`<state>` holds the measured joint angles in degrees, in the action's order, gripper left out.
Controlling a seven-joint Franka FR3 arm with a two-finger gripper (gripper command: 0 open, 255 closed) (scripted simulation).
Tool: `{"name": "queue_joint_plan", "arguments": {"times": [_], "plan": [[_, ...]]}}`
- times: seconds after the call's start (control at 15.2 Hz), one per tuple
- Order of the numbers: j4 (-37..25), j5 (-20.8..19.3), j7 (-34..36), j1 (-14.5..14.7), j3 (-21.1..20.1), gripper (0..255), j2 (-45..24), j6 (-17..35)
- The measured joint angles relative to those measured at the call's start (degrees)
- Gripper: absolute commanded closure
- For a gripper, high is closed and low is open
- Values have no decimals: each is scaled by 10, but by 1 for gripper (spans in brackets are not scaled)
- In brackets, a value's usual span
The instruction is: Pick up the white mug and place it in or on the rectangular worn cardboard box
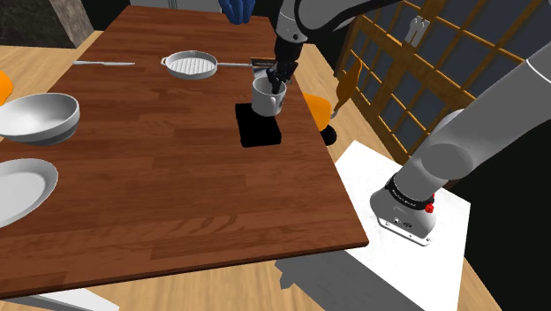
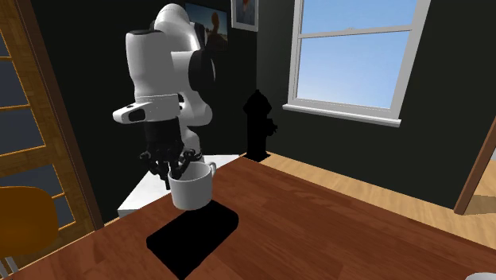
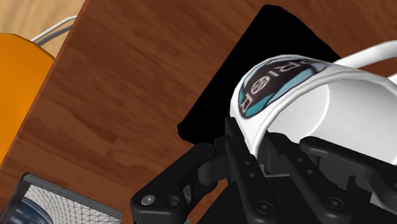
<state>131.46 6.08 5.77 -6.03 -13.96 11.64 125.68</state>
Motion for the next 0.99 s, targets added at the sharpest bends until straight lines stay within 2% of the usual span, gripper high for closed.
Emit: {"name": "queue_joint_plan", "arguments": {"times": [0.4, 0.46, 0.86, 0.99], "plan": [[4, 0, 0, 0, 0, 255, -1, 5], [4, 0, 0, 0, 0, 0, -1, 5], [3, 0, 0, 0, 0, 0, -1, 5], [-8, 2, -3, -1, 3, 0, 11, -18]]}}
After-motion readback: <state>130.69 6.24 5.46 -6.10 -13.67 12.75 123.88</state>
